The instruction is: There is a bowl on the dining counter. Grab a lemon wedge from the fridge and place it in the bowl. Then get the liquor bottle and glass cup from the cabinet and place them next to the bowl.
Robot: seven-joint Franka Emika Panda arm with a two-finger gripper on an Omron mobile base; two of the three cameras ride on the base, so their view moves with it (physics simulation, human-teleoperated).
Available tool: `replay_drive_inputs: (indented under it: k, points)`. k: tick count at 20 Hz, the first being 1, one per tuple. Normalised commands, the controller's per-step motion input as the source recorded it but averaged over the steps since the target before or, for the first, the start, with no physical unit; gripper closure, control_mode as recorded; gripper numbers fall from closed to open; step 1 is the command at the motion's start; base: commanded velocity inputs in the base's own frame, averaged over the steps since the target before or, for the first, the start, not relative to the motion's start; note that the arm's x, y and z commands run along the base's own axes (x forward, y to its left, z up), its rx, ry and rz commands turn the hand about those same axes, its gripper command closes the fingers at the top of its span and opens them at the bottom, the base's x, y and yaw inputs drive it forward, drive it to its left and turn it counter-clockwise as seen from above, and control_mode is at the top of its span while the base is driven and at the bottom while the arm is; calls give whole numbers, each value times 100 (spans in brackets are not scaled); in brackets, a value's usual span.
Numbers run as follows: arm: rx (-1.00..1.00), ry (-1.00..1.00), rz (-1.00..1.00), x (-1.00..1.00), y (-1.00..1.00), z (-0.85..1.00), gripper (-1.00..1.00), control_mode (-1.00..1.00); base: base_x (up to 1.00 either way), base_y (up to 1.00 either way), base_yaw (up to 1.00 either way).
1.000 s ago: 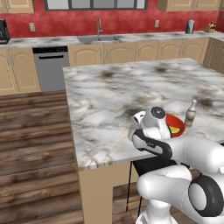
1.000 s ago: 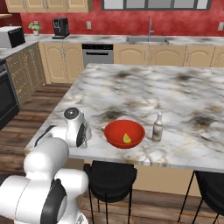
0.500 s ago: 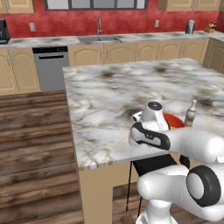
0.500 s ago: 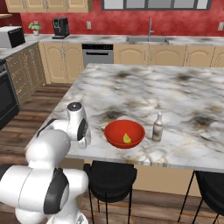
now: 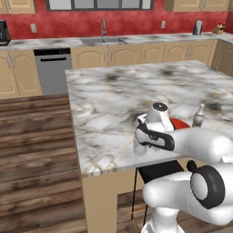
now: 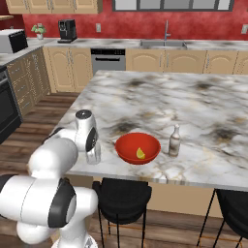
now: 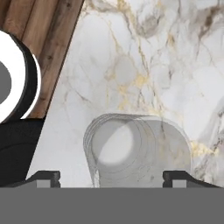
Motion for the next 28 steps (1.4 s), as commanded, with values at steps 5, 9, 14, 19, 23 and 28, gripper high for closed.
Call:
replay_drive_inputs:
  k: [5, 9, 14, 19, 23, 28]
  points:
    - [0, -21, 0, -41, 0, 9, -100, -100, 0, 0, 0]
    - [0, -27, 0, -81, -2, 64, -100, -100, 0, 0, 0]
    - [0, -21, 0, -78, -10, 99, -100, -100, 0, 0, 0]
    - [0, -24, 0, -84, -8, 100, -100, -100, 0, 0, 0]
    - [0, -25, 0, -83, -2, 100, -100, -100, 0, 0, 0]
    - [0, -22, 0, -84, 0, 86, -100, -100, 0, 0, 0]
